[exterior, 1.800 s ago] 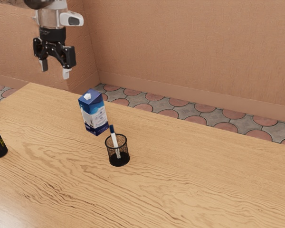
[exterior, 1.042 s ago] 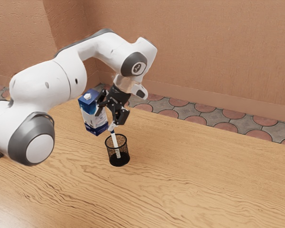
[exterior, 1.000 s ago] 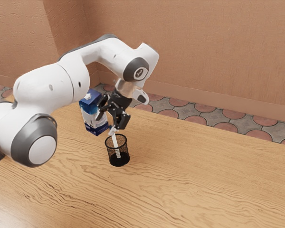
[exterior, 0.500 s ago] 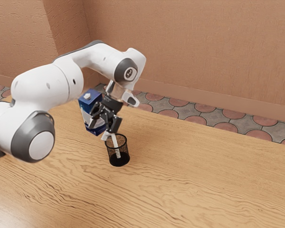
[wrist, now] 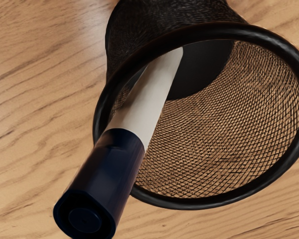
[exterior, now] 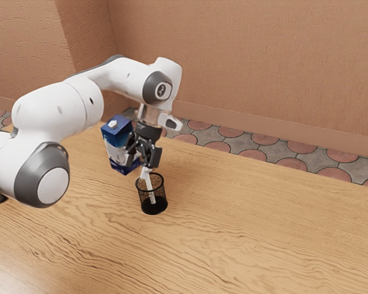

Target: Take the marker out of the pen holder and place it to the left of the pen holder.

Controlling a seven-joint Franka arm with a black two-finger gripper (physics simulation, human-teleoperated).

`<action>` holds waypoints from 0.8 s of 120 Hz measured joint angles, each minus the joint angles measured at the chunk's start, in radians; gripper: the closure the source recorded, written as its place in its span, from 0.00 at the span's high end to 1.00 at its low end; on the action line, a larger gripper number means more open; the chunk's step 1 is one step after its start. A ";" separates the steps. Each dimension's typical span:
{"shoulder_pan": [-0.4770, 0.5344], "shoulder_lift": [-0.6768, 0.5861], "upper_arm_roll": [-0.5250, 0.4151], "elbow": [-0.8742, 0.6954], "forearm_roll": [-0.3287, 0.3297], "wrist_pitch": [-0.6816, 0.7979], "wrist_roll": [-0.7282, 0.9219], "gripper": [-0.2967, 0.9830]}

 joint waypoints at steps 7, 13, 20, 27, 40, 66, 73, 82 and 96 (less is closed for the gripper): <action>0.001 0.000 0.001 0.002 -0.014 0.026 0.005 0.77; 0.004 0.001 0.001 0.003 -0.024 0.047 0.009 0.77; 0.007 0.007 0.001 0.003 -0.033 0.071 0.014 0.77; 0.011 0.017 0.001 0.003 -0.042 0.092 0.017 0.77; 0.012 0.030 0.001 0.003 -0.053 0.122 0.024 0.77; 0.008 0.035 0.001 0.003 -0.059 0.149 0.033 0.64; 0.008 0.035 0.001 0.003 -0.060 0.151 0.035 0.58; 0.006 0.035 0.001 0.003 -0.060 0.151 0.037 0.51; 0.003 0.034 0.002 0.003 -0.060 0.143 0.040 0.43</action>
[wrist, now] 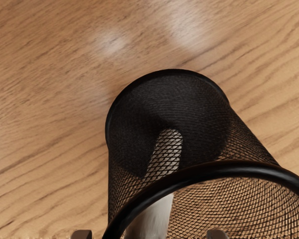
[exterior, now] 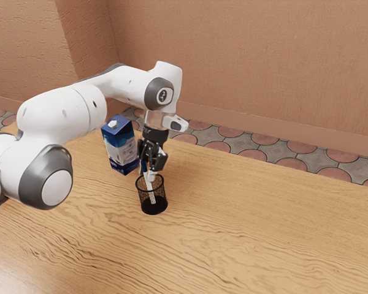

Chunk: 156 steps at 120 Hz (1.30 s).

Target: Take the marker out of the pen holder and place it to the left of the pen holder.

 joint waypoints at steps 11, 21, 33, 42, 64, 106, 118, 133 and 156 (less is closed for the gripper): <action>-0.002 -0.003 0.001 0.001 0.001 -0.011 0.002 0.41; -0.003 -0.006 0.000 0.003 0.001 -0.020 0.003 0.41; -0.004 -0.007 0.000 0.011 0.001 -0.032 0.004 0.42; -0.004 -0.009 0.000 0.015 0.001 -0.042 0.004 0.39; -0.008 -0.012 -0.001 0.018 0.000 -0.064 0.004 0.34; -0.010 -0.011 -0.008 0.013 -0.001 -0.076 -0.005 0.26; -0.010 -0.011 -0.009 0.012 0.001 -0.075 -0.010 0.22; -0.017 -0.020 -0.006 0.012 0.006 -0.078 -0.016 0.19; -0.039 -0.151 -0.001 -0.007 0.048 -0.105 -0.024 0.18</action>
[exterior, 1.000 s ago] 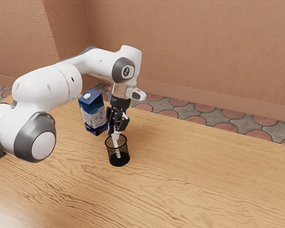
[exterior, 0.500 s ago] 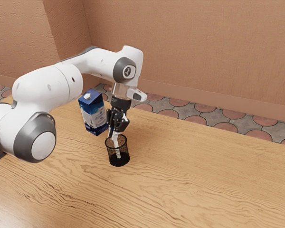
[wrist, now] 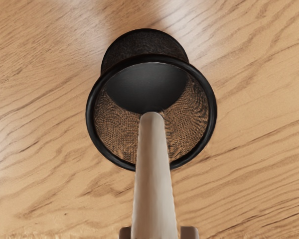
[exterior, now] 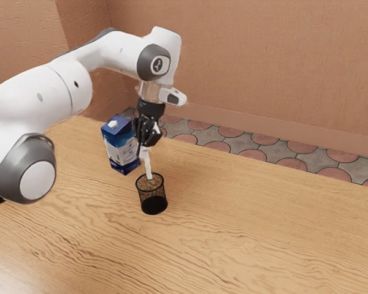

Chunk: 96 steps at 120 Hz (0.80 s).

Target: Take the marker out of the pen holder and place it to the left of the pen holder.

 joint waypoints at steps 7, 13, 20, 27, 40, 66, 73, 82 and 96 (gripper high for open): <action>-0.003 -0.058 0.000 -0.023 0.018 -0.010 -0.003 0.17; -0.006 -0.110 0.001 -0.048 0.032 -0.016 -0.006 0.17; -0.009 -0.193 0.001 -0.108 0.047 -0.021 -0.011 0.17; -0.002 -0.279 0.002 -0.177 0.061 -0.025 -0.018 0.17; 0.042 -0.364 0.004 -0.249 0.076 -0.033 -0.030 0.17; 0.179 -0.381 0.005 -0.265 0.078 -0.072 -0.050 0.17; 0.214 -0.371 0.004 -0.264 0.075 -0.084 -0.054 0.17; 0.263 -0.351 0.005 -0.261 0.069 -0.101 -0.059 0.17; 0.312 -0.292 0.009 -0.240 0.057 -0.133 -0.065 0.17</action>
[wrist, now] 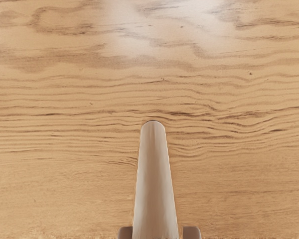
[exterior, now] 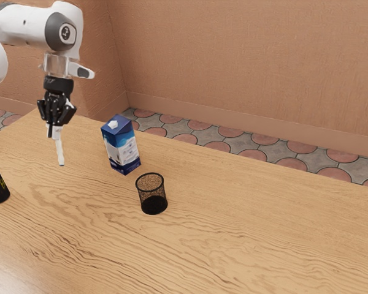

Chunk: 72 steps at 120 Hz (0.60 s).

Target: Take the marker out of the pen holder and place it to the left of the pen holder.

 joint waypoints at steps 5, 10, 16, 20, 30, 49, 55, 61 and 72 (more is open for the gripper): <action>0.009 0.039 0.013 0.014 -0.007 -0.012 -0.002 0.17; 0.018 0.077 0.019 0.033 -0.012 -0.024 -0.003 0.17; 0.022 0.114 0.030 0.049 -0.020 -0.038 -0.005 0.17; 0.025 0.130 0.040 0.056 -0.026 -0.047 -0.005 0.17; 0.027 0.169 0.064 0.071 -0.041 -0.063 -0.007 0.17; 0.056 0.244 0.086 0.099 -0.074 -0.080 -0.009 0.17; 0.070 0.255 0.087 0.100 -0.083 -0.082 -0.009 0.17; 0.082 0.271 0.087 0.101 -0.092 -0.084 -0.010 0.17; 0.100 0.303 0.087 0.101 -0.108 -0.085 -0.010 0.17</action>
